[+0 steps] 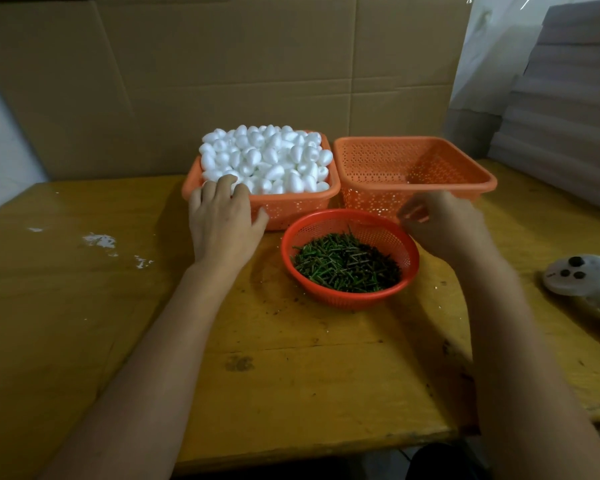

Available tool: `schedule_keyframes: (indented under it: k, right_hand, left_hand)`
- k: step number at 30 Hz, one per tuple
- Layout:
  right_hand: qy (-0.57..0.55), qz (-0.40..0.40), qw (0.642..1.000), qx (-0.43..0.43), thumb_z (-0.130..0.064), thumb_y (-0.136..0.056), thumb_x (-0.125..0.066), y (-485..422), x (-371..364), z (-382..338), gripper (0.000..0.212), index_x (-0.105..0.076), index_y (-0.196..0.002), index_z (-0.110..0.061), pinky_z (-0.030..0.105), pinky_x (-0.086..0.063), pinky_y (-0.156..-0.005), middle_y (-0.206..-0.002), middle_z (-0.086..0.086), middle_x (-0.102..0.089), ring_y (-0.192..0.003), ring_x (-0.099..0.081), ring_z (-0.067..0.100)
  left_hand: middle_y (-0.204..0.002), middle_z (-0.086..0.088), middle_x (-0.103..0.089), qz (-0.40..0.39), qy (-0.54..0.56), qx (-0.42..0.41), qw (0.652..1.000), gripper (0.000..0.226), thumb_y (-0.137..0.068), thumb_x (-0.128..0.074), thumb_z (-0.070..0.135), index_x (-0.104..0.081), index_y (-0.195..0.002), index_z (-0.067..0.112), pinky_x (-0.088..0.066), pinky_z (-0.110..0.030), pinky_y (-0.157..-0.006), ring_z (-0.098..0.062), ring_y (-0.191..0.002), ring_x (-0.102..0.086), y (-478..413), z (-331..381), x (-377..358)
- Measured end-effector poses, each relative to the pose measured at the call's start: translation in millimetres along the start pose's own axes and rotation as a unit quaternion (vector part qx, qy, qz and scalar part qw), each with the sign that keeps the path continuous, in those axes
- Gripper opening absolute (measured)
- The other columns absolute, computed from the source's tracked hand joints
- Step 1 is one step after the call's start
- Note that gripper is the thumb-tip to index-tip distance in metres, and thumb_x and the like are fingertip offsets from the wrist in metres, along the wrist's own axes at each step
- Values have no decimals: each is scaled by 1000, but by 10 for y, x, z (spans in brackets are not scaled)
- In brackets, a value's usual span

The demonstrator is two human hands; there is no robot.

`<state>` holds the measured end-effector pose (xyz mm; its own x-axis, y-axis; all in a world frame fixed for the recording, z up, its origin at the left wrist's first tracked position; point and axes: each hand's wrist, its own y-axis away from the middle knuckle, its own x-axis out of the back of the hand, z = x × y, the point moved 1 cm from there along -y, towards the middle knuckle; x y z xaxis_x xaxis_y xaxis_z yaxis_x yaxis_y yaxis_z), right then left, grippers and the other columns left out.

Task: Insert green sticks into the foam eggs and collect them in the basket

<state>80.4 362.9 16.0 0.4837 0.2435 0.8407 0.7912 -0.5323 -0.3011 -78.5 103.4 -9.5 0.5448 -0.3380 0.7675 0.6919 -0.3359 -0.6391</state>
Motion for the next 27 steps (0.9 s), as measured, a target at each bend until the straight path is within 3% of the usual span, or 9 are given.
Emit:
schedule_keyframes:
  k: [2, 4, 9, 11, 13, 16, 18, 23, 27]
  right_hand:
    - [29, -82, 996, -13, -24, -101, -60, -25, 3, 23, 17, -74, -112, -25, 51, -55, -98, -120, 5, -73, -111, -67, 30]
    - [24, -123, 992, -18, -14, -100, -60, -34, 10, 63, 24, -74, -115, -26, 50, -55, -99, -122, 5, -73, -112, -67, 29]
    - [-17, -246, 969, -14, 1, -94, -66, -12, 56, 160, 42, -68, -128, -24, 51, -61, -81, -108, 8, -72, -97, -71, 35]
    - [-40, -262, 964, -1, 4, -93, -66, -16, 72, 198, 47, -65, -131, -24, 51, -61, -79, -110, 6, -72, -101, -71, 34]
    - [-64, -279, 958, 2, 7, -90, -68, -15, 78, 218, 55, -63, -133, -26, 41, -59, -74, -114, 3, -69, -101, -69, 26]
    - [-94, -312, 945, 24, 2, -84, -79, 4, 83, 195, 58, -61, -121, -39, 37, -58, -85, -116, -3, -66, -107, -66, 18]
    - [-112, -325, 938, 35, -5, -80, -85, 18, 89, 168, 58, -59, -115, -44, 34, -57, -85, -114, -5, -67, -104, -66, 15]
    - [-84, -305, 948, 22, 4, -87, -75, 12, 41, 158, 43, -71, -122, -20, 40, -54, -71, -107, 5, -74, -84, -67, 28]
    - [-57, -291, 955, 6, 7, -87, -73, 7, 42, 149, 42, -71, -124, -11, 33, -61, -70, -102, 11, -75, -86, -74, 30]
  left_hand:
    - [-139, -9, -63, -2, -8, -6, 1000, 39, -98, -62, 41, -68, -117, 7, -33, -45, -107, -32, -127, -55, 1, -5, -15]
    - [-135, -8, -65, 0, -10, -7, 1000, 39, -99, -61, 41, -68, -117, 7, -34, -46, -106, -31, -125, -56, -7, -1, -24]
    - [-129, -7, -66, 3, -14, -4, 1000, 39, -99, -61, 40, -67, -119, 8, -34, -45, -107, -30, -120, -57, -13, -3, -29]
    - [-130, -7, -66, 6, -14, -4, 1000, 39, -99, -61, 40, -67, -119, 7, -34, -45, -107, -30, -120, -57, -15, -2, -31]
    - [-130, -7, -66, 7, -10, -3, 1000, 39, -99, -61, 39, -67, -120, 7, -35, -45, -107, -29, -122, -57, -15, -2, -33]
    - [-131, -8, -65, 10, -6, -1, 1000, 39, -99, -61, 39, -68, -121, 6, -35, -45, -107, -29, -122, -57, -14, -7, -39]
    - [-133, -8, -64, 11, 0, -1, 1000, 40, -99, -62, 38, -68, -122, 6, -34, -45, -108, -29, -123, -58, -18, -8, -43]
    - [-140, -7, -61, 10, 11, 1, 1000, 40, -99, -63, 37, -69, -123, 6, -32, -45, -110, -27, -126, -59, -29, -22, -57]
    - [-144, -5, -58, 10, 15, -4, 1000, 38, -98, -64, 38, -68, -122, 8, -32, -45, -110, -25, -128, -57, -31, -23, -70]
